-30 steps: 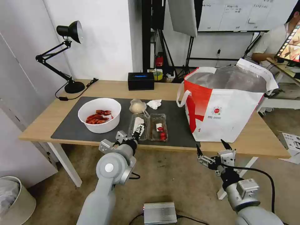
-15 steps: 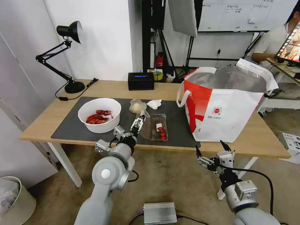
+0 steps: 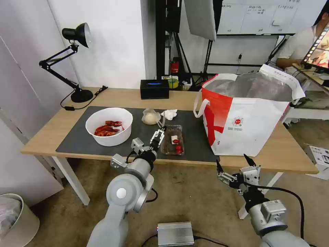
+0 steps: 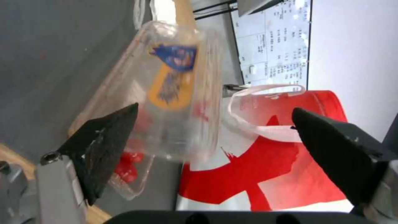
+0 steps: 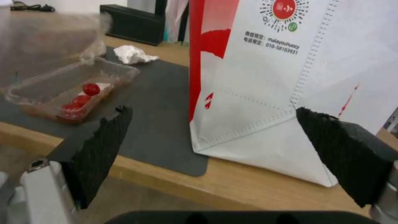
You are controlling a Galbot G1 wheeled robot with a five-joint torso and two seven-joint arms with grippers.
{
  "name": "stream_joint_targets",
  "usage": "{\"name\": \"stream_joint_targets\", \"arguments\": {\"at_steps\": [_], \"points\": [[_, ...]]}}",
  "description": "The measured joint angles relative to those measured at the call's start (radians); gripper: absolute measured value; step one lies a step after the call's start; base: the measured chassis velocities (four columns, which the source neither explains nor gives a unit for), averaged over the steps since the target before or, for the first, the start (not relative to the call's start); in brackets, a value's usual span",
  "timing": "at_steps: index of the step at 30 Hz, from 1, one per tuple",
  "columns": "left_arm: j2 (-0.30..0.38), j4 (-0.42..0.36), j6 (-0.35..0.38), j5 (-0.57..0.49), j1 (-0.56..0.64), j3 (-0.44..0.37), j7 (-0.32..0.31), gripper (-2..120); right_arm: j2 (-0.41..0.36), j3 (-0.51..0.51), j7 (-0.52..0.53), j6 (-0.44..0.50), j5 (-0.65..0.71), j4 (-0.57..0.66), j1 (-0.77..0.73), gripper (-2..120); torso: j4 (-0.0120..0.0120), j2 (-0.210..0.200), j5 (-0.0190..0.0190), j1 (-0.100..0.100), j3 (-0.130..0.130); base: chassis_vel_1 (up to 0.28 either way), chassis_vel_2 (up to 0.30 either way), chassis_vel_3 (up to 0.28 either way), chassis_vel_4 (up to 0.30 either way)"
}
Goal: Pick up the trash from the table and place it into the takeout bag.
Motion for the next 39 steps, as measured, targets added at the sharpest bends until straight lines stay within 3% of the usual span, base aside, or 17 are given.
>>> {"name": "stream_joint_targets", "arguments": {"at_steps": [10, 14, 20, 21, 23, 24, 25, 26, 29, 31, 34, 39], "points": [[-0.016, 0.014, 0.002, 0.012, -0.006, 0.034, 0.006, 100, 0.004, 0.008, 0.000, 0.003, 0.000, 0.007, -0.009, 100, 0.0000, 0.000, 0.0000, 0.000, 0.000, 0.000, 0.000, 0.000, 0.000], [-0.016, 0.018, 0.012, 0.064, -0.006, 0.047, 0.043, 100, 0.006, 0.010, 0.000, 0.005, 0.000, 0.012, -0.015, 100, 0.0000, 0.000, 0.0000, 0.000, 0.000, 0.000, 0.000, 0.000, 0.000], [0.042, 0.035, 0.056, 0.207, -0.038, 0.068, 0.114, 97, 0.006, 0.018, 0.000, 0.006, 0.002, 0.018, -0.020, 100, 0.0001, 0.000, 0.0000, 0.000, 0.000, 0.000, 0.000, 0.000, 0.000], [0.088, 0.055, 0.079, 0.295, -0.064, 0.078, 0.149, 91, 0.005, 0.020, 0.001, 0.007, 0.003, 0.020, -0.021, 100, 0.0000, 0.000, 0.0000, 0.000, 0.000, 0.000, 0.000, 0.000, 0.000], [0.100, 0.060, 0.085, 0.322, -0.070, 0.081, 0.160, 90, 0.004, 0.021, 0.001, 0.007, 0.003, 0.020, -0.021, 100, 0.0000, 0.000, 0.0000, 0.000, 0.000, 0.000, 0.000, 0.000, 0.000], [0.173, 0.090, 0.107, 0.464, -0.098, 0.101, 0.235, 80, 0.001, 0.023, 0.001, 0.007, 0.006, 0.022, -0.021, 100, 0.0002, 0.000, -0.0003, 0.000, 0.000, 0.000, 0.000, 0.000, 0.000], [0.215, 0.103, 0.122, 0.525, -0.111, 0.114, 0.277, 77, 0.000, 0.024, 0.001, 0.007, 0.007, 0.023, -0.021, 100, 0.0000, 0.000, -0.0001, 0.000, 0.000, 0.000, 0.000, 0.000, 0.000], [0.215, 0.103, 0.122, 0.525, -0.111, 0.114, 0.277, 77, 0.000, 0.024, 0.001, 0.007, 0.007, 0.023, -0.021, 100, 0.0000, 0.000, -0.0001, 0.000, 0.000, 0.000, 0.000, 0.000, 0.000], [0.322, 0.136, 0.142, 0.646, -0.141, 0.151, 0.382, 62, -0.005, 0.025, 0.001, 0.007, 0.031, 0.023, -0.021, 100, 0.0001, 0.000, -0.0002, 0.000, 0.000, 0.000, 0.000, 0.000, 0.000], [0.337, 0.140, 0.142, 0.653, -0.146, 0.157, 0.399, 59, -0.005, 0.025, 0.001, 0.006, 0.037, 0.022, -0.020, 100, 0.0001, 0.000, -0.0002, 0.000, 0.000, 0.000, 0.000, 0.000, 0.000], [0.391, 0.163, 0.138, 0.669, -0.173, 0.171, 0.491, 43, -0.004, 0.020, 0.003, -0.002, 0.086, 0.022, -0.012, 100, 0.0000, 0.000, -0.0002, 0.000, 0.000, 0.000, 0.000, 0.000, 0.000], [0.416, 0.167, 0.127, 0.672, -0.189, 0.185, 0.537, 28, -0.008, 0.014, 0.017, -0.030, 0.216, 0.024, 0.007, 100, 0.0000, 0.000, -0.0001, 0.000, 0.000, 0.000, 0.000, 0.000, 0.000]]}}
